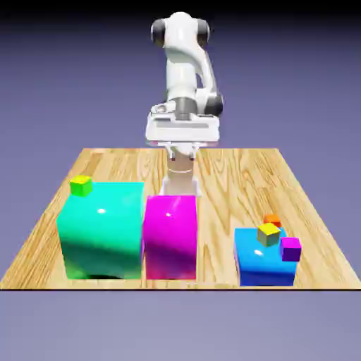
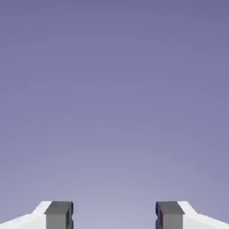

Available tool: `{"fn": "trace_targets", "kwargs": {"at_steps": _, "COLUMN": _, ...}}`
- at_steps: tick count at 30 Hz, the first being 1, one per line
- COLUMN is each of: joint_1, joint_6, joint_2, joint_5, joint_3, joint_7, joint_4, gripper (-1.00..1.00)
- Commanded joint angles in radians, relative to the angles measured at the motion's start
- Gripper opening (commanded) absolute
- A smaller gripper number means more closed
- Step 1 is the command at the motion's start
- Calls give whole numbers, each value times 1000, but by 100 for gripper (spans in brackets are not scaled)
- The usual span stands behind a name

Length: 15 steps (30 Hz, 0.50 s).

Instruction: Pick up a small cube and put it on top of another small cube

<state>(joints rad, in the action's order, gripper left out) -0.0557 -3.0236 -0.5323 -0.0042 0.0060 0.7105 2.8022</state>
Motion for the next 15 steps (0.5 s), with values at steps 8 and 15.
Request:
{"fn": "trace_targets", "kwargs": {"at_steps": 8, "joint_1": -290, "joint_6": 89, "joint_2": 250, "joint_5": -28, "joint_3": 40, "joint_7": -203, "joint_4": -52, "gripper": 0}}
{"fn": "trace_targets", "kwargs": {"at_steps": 15, "joint_1": -544, "joint_6": 166, "joint_2": 469, "joint_5": -52, "joint_3": 75, "joint_7": -380, "joint_4": -98, "gripper": 0}}
